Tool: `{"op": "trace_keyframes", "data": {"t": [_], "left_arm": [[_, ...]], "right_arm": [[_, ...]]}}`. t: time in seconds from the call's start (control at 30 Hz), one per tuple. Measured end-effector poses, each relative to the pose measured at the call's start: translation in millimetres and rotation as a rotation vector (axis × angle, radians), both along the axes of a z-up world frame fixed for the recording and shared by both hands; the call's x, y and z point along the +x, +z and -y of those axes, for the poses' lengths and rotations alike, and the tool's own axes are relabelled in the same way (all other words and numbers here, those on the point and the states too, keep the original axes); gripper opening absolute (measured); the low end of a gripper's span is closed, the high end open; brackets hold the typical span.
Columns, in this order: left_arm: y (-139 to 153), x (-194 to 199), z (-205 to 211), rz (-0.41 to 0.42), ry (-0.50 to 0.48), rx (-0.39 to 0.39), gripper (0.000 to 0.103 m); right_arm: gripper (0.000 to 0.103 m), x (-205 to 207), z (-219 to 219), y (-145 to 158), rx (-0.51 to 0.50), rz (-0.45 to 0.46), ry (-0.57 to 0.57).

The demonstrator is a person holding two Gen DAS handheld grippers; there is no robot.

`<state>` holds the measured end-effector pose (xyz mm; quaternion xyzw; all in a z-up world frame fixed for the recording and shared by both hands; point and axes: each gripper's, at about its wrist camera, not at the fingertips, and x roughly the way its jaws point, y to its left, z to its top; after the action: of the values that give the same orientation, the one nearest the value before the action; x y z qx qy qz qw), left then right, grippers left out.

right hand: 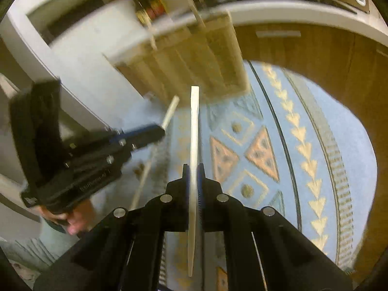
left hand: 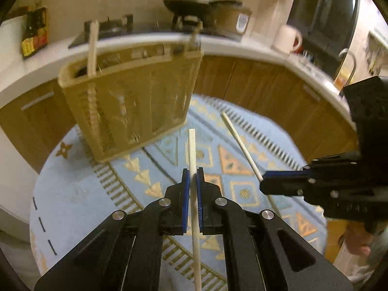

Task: Organize utensils
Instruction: 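Raise both sticks over the basket and open both tools to drop them in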

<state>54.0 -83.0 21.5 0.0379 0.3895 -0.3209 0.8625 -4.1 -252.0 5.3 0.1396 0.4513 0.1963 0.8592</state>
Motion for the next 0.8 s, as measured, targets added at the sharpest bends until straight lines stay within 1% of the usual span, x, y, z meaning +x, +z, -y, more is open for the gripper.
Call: {"op": "trace_keyframes", "data": {"t": [0.1, 0.13, 0.2, 0.27, 0.4, 0.5, 0.63, 0.67, 0.73, 0.77, 0.8], "left_arm": [[16.1, -5.4, -8.5, 0.048, 0.022, -0.056, 0.003], [24.0, -6.7, -13.5, 0.073, 0.033, -0.081, 0.003], [37.2, -5.1, -21.3, 0.111, 0.052, -0.12, 0.003], [52.1, -2.8, -28.4, 0.149, 0.072, -0.164, 0.003], [83.3, -0.8, -39.2, 0.235, 0.112, -0.234, 0.003], [104.2, 6.9, -44.1, 0.288, 0.145, -0.279, 0.003], [128.2, 19.3, -47.2, 0.379, 0.202, -0.327, 0.003], [132.8, 23.3, -48.7, 0.389, 0.211, -0.34, 0.003], [141.8, 33.3, -51.4, 0.413, 0.241, -0.385, 0.003], [144.8, 36.8, -52.9, 0.422, 0.252, -0.4, 0.003], [147.7, 41.4, -53.4, 0.434, 0.266, -0.417, 0.003]], "right_arm": [[0.005, -0.1, 1.8, 19.2, 0.05, 0.075, -0.008], [0.005, 0.5, 1.8, 23.9, 0.052, 0.09, -0.012], [0.005, 7.1, 0.8, 32.9, 0.062, 0.102, -0.024], [0.005, 12.2, 3.6, 42.2, 0.114, 0.113, -0.03], [0.005, 23.6, 5.1, 65.6, 0.106, 0.189, -0.072], [0.005, 35.7, 5.4, 79.5, 0.116, 0.225, -0.091], [0.005, 51.2, 6.2, 107.5, 0.104, 0.314, -0.135], [0.005, 54.4, 6.3, 112.8, 0.111, 0.335, -0.138], [0.005, 58.8, 7.6, 125.8, 0.151, 0.397, -0.14], [0.005, 60.0, 8.1, 130.8, 0.157, 0.433, -0.146], [0.005, 62.2, 7.5, 138.2, 0.138, 0.479, -0.174]]}}
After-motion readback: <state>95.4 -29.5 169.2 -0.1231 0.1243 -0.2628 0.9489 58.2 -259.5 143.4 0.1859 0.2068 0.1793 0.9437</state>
